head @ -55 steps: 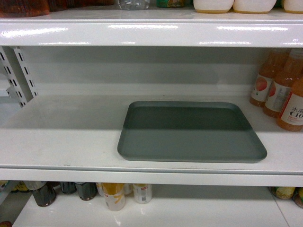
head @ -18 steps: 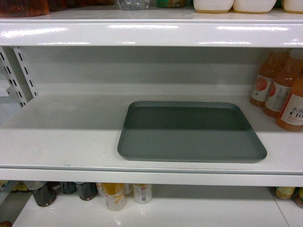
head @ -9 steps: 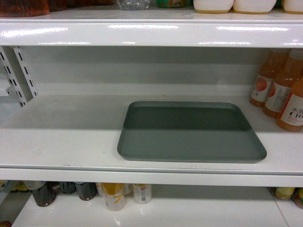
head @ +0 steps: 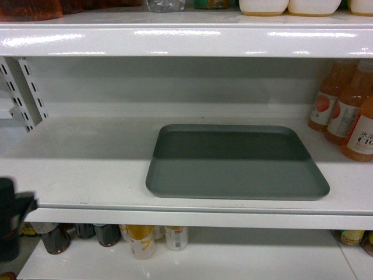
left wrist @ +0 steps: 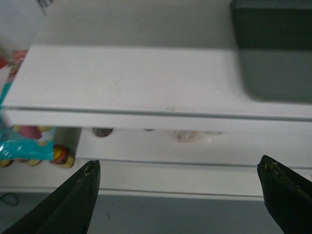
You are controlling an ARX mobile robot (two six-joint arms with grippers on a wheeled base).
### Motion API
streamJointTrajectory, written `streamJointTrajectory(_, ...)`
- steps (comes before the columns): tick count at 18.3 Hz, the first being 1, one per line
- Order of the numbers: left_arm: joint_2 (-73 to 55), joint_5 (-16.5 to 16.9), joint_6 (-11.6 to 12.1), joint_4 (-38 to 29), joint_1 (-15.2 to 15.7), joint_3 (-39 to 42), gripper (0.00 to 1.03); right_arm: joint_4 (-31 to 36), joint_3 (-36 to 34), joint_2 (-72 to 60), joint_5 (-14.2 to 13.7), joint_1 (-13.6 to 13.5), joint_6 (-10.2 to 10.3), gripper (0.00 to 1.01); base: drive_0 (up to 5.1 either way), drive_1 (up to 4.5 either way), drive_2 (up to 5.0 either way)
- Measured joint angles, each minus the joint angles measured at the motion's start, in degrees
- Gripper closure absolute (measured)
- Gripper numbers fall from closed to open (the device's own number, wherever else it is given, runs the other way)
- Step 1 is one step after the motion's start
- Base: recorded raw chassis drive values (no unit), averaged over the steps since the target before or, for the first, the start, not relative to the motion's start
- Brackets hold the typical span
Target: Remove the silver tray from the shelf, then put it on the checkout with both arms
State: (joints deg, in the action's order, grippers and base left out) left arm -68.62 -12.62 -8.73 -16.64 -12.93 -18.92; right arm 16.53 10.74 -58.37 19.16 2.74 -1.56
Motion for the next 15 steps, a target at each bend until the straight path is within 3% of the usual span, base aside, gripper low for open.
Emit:
streamJointTrajectory(4,-21.2,2.7,-0.3,-8.8,-3.2,-9.2,0.05,11.0,6.6,-18.9,-1.4,-3.8,4.3,0.03,0.0,0.00,0.0)
streamJointTrajectory(8,-35.1,3.5,-1.4,-9.1,-4.4,-19.3,0.05,15.2,16.4,-33.6,-4.0,-4.7,9.2,0.03,0.0,0.00,0.0)
streamJointTrajectory(12,-43.5,4.3,-3.4,-7.7,-4.5,-28.7,0.05,15.0,25.4,-44.6,-7.3,-5.0,10.7,0.03,0.0,0.00,0.0)
streamJointTrajectory(13,-51.3,5.0,-3.5,-4.4,-3.9,-38.3,0.05,13.4,36.5,-55.0,-10.6,-5.4,10.7,0.03,0.0,0.00,0.0)
streamJointTrajectory(15,-54.1,5.2,-3.7,-3.0,-3.8,-41.6,0.05,12.0,40.5,-58.3,-11.3,-5.4,10.8,0.03,0.0,0.00,0.0)
